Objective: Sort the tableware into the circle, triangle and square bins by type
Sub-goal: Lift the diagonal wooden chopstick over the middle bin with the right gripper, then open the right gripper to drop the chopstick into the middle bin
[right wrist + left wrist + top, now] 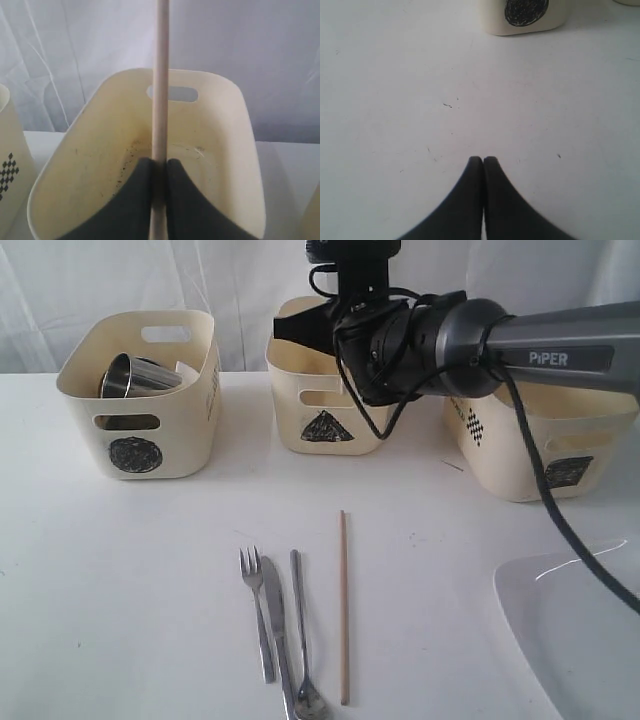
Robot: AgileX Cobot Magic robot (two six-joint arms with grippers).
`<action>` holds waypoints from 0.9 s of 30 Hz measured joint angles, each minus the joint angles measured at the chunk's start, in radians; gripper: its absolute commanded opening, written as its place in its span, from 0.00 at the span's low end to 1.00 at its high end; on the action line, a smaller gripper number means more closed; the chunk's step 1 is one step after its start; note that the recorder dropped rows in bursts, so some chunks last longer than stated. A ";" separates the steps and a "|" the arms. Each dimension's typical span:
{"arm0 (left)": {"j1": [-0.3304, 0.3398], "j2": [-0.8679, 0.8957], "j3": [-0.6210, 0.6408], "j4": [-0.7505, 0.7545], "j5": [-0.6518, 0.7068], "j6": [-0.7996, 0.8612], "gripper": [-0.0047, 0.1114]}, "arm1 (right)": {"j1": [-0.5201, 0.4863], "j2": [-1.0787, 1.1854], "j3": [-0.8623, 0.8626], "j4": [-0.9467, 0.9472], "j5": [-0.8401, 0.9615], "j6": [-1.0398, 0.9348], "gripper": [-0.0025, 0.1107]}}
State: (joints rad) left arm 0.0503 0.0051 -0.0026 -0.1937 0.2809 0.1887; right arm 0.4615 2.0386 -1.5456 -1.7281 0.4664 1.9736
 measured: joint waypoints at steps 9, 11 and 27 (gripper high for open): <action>0.000 0.000 0.000 0.000 0.000 0.000 0.04 | -0.009 0.005 -0.060 -0.007 0.130 0.097 0.02; 0.000 0.000 0.000 0.000 0.000 0.000 0.04 | -0.013 0.005 -0.066 -0.007 0.165 0.112 0.02; 0.000 0.000 0.000 0.000 0.000 0.000 0.04 | -0.110 0.187 -0.229 -0.006 0.053 0.115 0.04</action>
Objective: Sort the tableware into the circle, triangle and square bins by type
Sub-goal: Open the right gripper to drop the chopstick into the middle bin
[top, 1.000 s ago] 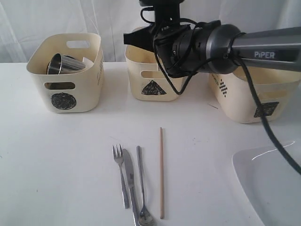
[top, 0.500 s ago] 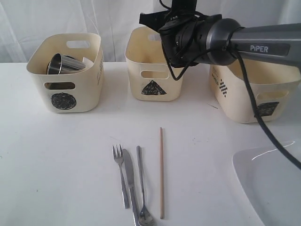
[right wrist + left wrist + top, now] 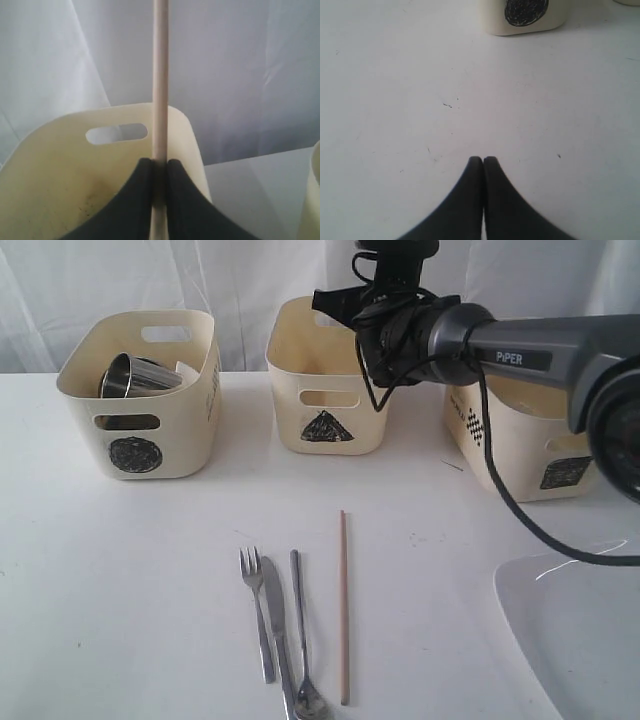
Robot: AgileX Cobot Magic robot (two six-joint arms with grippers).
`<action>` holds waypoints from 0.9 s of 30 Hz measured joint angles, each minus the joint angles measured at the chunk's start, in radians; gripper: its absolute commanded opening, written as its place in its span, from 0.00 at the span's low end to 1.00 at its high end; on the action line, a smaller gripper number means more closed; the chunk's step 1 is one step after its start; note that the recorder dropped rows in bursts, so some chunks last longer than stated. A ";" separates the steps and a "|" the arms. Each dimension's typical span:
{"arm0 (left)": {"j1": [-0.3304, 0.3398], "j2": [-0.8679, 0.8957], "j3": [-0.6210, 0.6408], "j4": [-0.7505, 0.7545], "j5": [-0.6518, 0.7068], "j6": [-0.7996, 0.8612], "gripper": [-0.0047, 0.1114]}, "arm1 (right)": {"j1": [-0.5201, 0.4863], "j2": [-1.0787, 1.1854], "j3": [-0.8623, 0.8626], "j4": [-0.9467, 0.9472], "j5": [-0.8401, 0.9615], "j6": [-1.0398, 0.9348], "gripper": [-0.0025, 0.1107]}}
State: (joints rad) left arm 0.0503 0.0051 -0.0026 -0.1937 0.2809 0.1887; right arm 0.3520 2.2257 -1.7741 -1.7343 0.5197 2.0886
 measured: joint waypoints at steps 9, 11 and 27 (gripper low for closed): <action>0.000 0.000 0.000 0.000 0.000 0.000 0.04 | -0.012 0.043 -0.037 0.000 -0.101 -0.070 0.36; 0.000 0.000 0.000 0.000 0.000 0.000 0.04 | -0.012 0.043 -0.044 0.000 -0.093 -0.077 0.39; 0.000 0.000 0.000 0.000 0.000 0.000 0.04 | 0.007 -0.114 -0.048 0.352 -0.091 -0.541 0.16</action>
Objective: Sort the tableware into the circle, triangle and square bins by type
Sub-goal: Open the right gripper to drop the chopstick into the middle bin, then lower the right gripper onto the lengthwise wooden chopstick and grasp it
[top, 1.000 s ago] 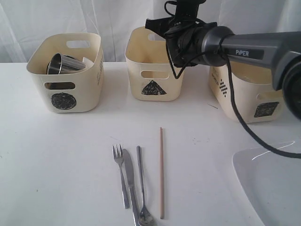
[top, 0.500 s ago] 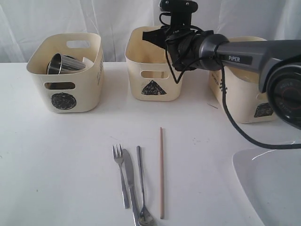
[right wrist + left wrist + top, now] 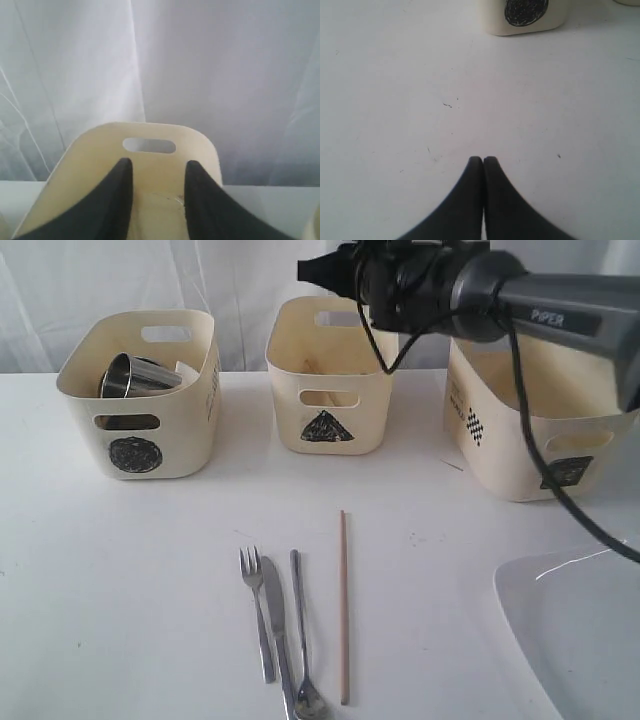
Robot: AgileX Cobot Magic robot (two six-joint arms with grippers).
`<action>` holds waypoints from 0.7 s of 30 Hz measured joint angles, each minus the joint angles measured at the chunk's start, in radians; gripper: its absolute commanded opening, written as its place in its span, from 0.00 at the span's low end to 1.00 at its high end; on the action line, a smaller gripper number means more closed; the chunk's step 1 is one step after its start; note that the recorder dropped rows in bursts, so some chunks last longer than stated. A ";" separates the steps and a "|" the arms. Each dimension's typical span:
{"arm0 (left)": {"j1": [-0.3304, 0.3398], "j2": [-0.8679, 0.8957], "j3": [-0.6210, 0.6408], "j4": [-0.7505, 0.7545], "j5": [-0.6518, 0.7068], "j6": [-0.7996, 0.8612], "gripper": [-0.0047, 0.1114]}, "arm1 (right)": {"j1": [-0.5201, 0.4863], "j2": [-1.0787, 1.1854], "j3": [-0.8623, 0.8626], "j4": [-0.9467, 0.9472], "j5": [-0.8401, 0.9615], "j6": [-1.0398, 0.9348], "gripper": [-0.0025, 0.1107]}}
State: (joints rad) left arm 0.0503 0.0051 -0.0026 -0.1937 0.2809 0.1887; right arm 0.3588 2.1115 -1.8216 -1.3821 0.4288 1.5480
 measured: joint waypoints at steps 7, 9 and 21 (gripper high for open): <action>0.000 0.000 0.000 0.000 0.000 0.000 0.04 | 0.010 -0.113 0.011 0.611 0.436 -0.775 0.02; 0.000 0.000 0.000 0.000 0.000 0.000 0.04 | 0.020 -0.128 0.038 0.737 0.498 -0.953 0.02; 0.000 0.000 0.000 0.000 0.000 0.000 0.04 | 0.182 -0.152 0.260 1.268 0.695 -1.198 0.17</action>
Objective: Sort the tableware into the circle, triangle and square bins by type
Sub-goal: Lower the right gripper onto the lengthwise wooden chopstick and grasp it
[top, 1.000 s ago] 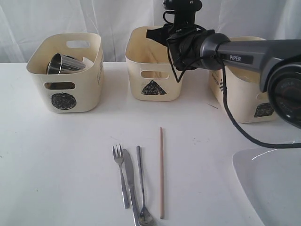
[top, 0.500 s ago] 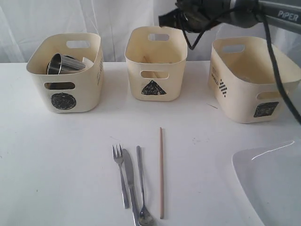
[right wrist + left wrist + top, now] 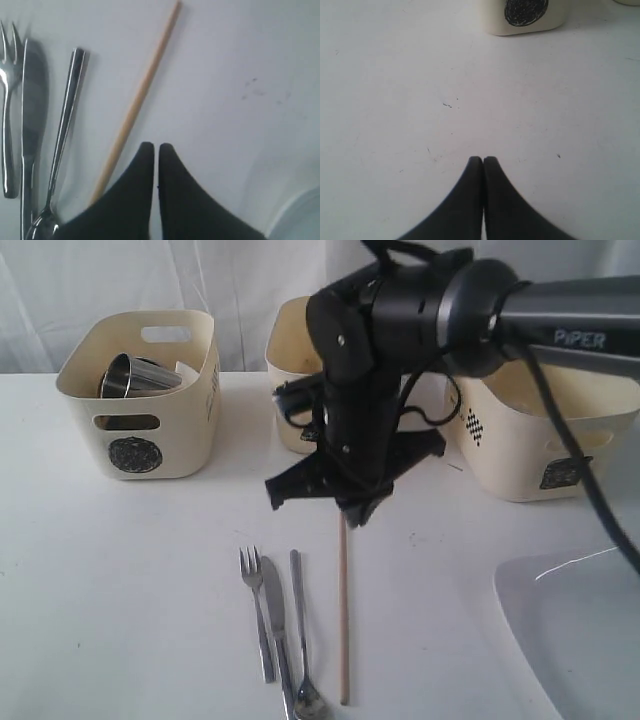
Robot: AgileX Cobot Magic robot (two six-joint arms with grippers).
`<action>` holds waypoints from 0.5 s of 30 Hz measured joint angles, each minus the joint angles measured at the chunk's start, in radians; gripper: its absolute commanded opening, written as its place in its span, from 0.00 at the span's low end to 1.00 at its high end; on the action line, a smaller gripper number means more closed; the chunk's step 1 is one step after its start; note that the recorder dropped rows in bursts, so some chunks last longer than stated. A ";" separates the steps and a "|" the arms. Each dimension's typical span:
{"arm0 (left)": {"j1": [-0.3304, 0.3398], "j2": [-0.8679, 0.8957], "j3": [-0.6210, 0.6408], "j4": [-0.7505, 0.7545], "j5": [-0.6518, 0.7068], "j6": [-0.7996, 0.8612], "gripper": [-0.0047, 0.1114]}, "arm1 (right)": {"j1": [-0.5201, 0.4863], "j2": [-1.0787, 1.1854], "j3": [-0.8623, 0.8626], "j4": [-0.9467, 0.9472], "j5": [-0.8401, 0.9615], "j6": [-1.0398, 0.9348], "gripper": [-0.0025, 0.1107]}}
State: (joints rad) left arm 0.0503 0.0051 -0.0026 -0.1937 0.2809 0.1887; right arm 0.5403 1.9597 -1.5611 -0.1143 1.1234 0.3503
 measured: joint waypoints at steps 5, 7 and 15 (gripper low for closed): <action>0.000 0.000 0.000 0.000 0.000 0.000 0.04 | 0.029 0.047 0.033 0.071 0.000 -0.003 0.38; 0.000 0.000 0.000 0.000 0.000 0.000 0.04 | 0.031 0.058 0.034 0.098 -0.008 -0.003 0.42; 0.000 0.000 0.000 0.000 0.000 0.000 0.04 | 0.040 0.095 0.034 0.133 -0.053 -0.003 0.42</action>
State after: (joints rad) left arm 0.0503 0.0051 -0.0026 -0.1937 0.2809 0.1887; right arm 0.5801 2.0545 -1.5267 0.0188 1.0703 0.3476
